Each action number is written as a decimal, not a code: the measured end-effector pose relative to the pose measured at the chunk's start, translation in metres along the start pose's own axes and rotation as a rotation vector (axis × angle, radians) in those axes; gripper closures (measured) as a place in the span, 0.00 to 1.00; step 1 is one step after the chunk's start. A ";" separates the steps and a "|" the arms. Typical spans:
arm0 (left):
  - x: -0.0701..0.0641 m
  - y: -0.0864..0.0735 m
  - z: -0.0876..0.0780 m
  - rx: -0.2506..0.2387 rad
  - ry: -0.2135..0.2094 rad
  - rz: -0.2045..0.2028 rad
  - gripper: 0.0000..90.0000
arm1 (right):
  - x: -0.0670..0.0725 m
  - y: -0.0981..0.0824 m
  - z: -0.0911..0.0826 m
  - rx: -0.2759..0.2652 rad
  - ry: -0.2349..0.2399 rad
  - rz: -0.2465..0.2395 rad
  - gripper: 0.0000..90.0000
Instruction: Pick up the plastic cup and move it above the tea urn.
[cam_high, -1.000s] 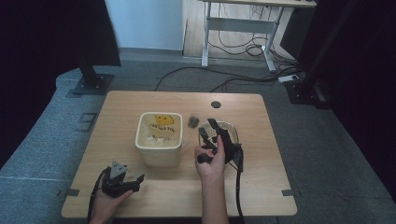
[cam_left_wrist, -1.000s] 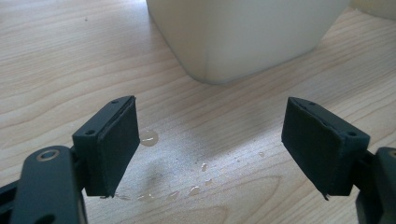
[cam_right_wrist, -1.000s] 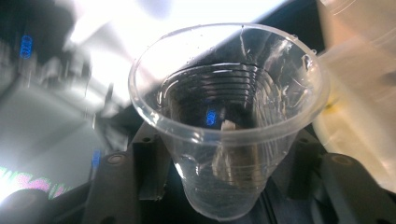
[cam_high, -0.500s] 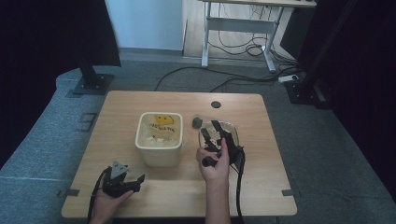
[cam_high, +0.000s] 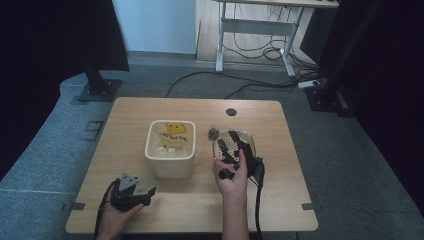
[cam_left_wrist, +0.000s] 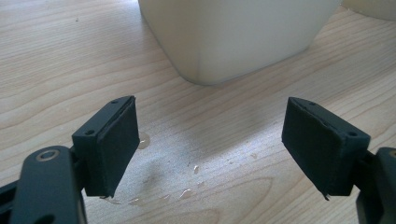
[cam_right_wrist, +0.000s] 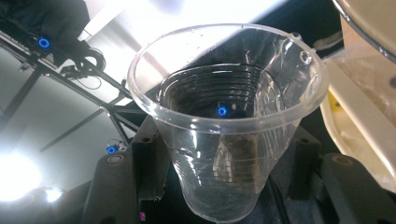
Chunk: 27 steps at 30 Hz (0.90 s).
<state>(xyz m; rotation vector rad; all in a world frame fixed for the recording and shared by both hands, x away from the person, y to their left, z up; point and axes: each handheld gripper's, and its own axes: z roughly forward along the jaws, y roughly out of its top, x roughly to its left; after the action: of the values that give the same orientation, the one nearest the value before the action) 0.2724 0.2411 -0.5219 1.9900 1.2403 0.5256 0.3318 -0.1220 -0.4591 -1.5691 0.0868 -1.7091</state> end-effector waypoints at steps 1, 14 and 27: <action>0.000 0.000 0.000 0.000 -0.002 0.000 0.21 | -0.001 0.000 0.001 0.009 0.002 0.019 0.51; -0.001 0.000 0.000 0.003 0.001 -0.001 0.21 | 0.004 -0.018 0.010 0.059 -0.011 0.012 0.52; 0.001 0.000 0.000 0.002 0.002 0.003 0.21 | -0.010 -0.017 0.000 0.042 0.002 0.043 0.55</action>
<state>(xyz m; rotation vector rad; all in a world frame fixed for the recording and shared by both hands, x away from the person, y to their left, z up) 0.2725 0.2417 -0.5217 1.9939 1.2401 0.5280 0.3226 -0.1045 -0.4576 -1.5239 0.0846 -1.6687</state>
